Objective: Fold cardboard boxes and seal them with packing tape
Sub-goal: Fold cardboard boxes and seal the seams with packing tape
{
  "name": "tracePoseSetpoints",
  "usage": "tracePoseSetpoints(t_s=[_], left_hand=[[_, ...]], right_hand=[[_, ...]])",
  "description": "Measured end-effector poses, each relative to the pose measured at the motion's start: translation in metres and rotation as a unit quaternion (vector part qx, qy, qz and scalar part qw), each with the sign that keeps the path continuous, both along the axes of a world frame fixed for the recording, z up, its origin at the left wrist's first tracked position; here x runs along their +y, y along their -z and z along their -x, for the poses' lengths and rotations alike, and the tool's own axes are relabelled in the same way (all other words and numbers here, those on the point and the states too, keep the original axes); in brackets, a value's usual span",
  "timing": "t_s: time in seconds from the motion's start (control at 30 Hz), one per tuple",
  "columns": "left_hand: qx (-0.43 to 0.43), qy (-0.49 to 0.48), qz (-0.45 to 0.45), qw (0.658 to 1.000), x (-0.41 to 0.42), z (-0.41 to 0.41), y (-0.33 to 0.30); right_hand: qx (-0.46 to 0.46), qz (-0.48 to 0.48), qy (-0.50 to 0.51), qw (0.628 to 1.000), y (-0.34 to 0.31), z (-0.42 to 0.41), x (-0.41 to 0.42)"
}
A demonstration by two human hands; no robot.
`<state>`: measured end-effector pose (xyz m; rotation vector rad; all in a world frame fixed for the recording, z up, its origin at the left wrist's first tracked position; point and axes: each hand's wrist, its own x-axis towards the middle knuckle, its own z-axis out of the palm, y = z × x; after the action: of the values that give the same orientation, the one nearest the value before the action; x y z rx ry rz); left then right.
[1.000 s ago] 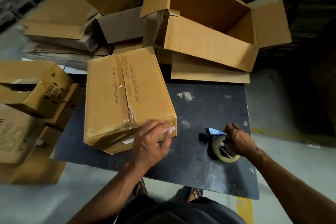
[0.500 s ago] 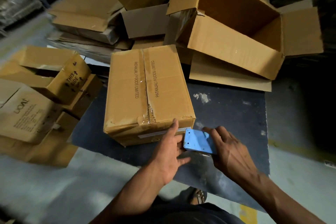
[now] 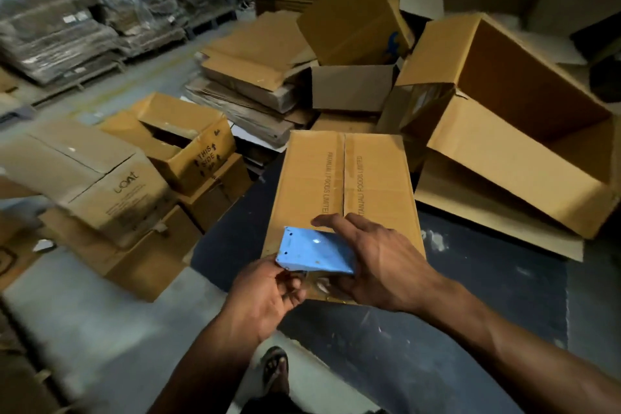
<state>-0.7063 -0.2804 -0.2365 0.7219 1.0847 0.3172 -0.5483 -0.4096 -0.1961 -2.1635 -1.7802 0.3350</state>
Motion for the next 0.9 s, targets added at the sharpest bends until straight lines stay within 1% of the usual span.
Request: tracePoseSetpoints(t_s=[0.07,0.1,0.17,0.23,0.3,0.37,0.43,0.57,0.77,0.9], left_hand=[[0.07,-0.003,-0.109,0.992,0.015,0.007,0.007],[0.089,0.003,-0.148,0.985,0.023,0.011,0.011],[0.113,0.002,-0.18,0.977,0.037,0.018,0.019],[0.128,-0.013,-0.176,0.976,0.055,0.029,0.026],[0.138,0.003,-0.162,0.977,0.071,0.04,0.036],[0.152,0.029,-0.164,0.974,0.078,0.045,0.047],[0.166,0.023,-0.174,0.97,0.08,0.04,0.055],[0.17,-0.003,-0.179,0.969,0.079,0.033,0.066],[0.161,-0.007,-0.237,0.958,0.082,0.036,0.075],[0.162,0.004,-0.24,0.957,0.089,0.036,0.083]], right_hand=[[-0.03,0.022,-0.041,0.998,-0.001,-0.002,0.012],[-0.048,0.035,-0.061,0.996,-0.001,-0.004,0.015],[-0.072,0.064,-0.085,0.992,-0.003,-0.013,0.016],[-0.092,0.104,-0.086,0.987,-0.011,-0.028,0.011],[-0.117,0.14,-0.085,0.98,-0.019,-0.041,0.005],[-0.126,0.173,-0.084,0.973,-0.02,-0.042,0.004],[-0.129,0.193,-0.079,0.969,-0.011,-0.035,0.007],[-0.138,0.195,-0.056,0.969,0.002,-0.026,0.02],[-0.165,0.212,-0.049,0.962,0.002,-0.017,0.024],[-0.159,0.212,-0.032,0.964,0.001,-0.015,0.027]])
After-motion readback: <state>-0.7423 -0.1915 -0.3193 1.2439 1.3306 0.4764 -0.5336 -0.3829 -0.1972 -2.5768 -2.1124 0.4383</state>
